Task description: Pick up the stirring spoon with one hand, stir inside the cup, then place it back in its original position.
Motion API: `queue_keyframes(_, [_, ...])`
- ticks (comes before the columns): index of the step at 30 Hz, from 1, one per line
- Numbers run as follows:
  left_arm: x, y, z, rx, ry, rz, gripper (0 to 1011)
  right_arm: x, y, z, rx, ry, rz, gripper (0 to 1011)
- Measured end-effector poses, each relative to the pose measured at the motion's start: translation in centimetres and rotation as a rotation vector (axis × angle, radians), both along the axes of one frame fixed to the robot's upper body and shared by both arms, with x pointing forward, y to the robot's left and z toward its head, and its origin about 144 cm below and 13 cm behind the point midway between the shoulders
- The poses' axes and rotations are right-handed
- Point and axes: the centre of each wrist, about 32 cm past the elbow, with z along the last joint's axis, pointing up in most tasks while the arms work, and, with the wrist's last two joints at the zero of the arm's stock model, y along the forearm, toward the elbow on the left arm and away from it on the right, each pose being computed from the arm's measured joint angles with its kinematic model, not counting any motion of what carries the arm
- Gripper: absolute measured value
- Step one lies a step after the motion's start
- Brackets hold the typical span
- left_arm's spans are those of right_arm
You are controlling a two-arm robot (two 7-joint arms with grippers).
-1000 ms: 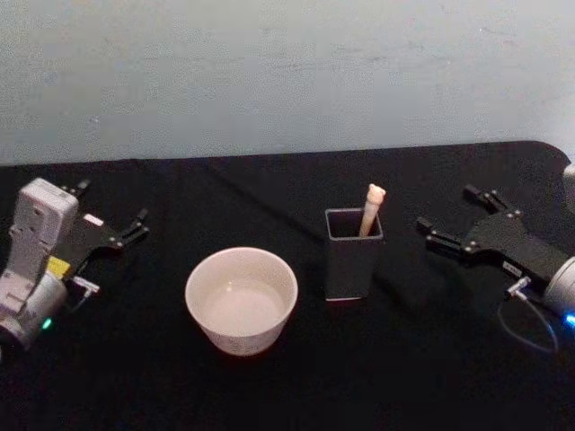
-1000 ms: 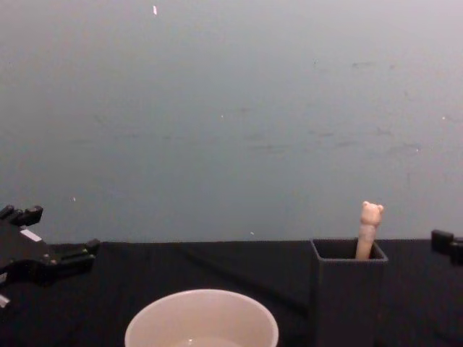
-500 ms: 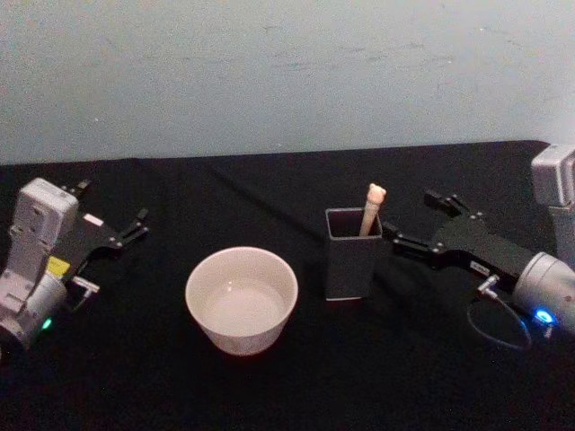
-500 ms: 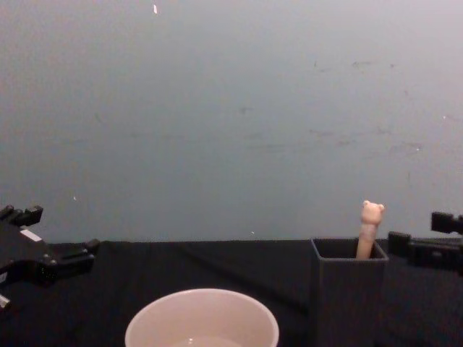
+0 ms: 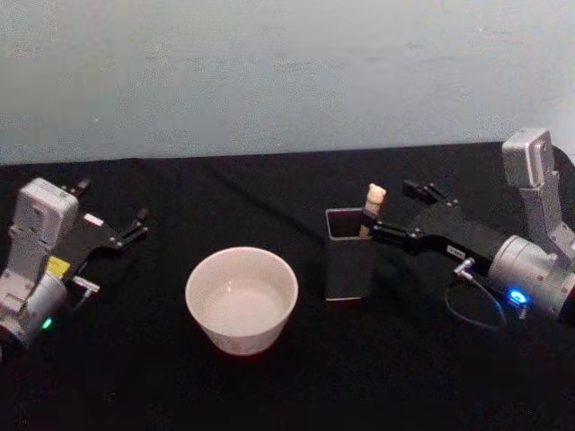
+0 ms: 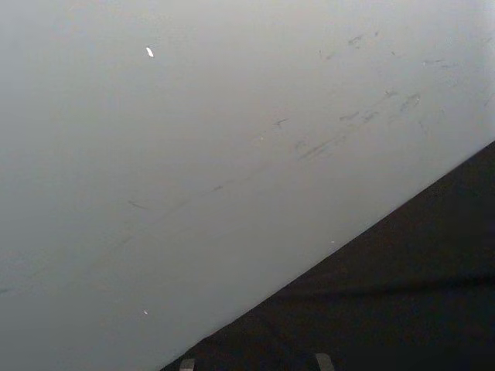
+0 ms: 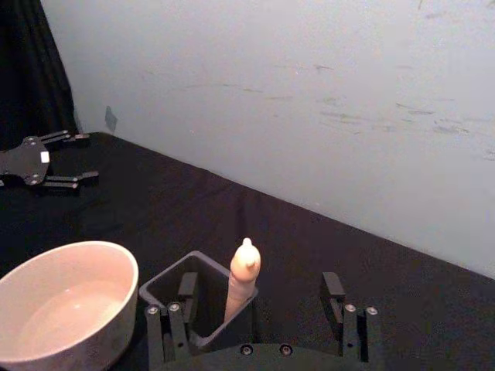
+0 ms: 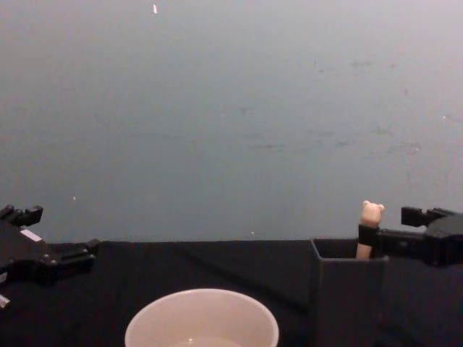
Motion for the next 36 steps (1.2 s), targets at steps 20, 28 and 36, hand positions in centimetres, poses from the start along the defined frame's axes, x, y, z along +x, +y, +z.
queue_keyframes(20, [0.0, 0.0, 0.0, 0.0, 0.0, 0.0, 1002, 1.4, 0.9, 0.1, 0.01, 0.012, 0.012, 1003])
queue_keyframes(28, [0.0, 0.0, 0.0, 0.0, 0.0, 0.0, 1001, 1.5, 0.9, 0.1, 0.014, 0.013, 0.016, 1003])
queue_keyframes(36, [0.0, 0.0, 0.0, 0.0, 0.0, 0.0, 1001, 1.5, 0.9, 0.1, 0.014, 0.013, 0.013, 1003])
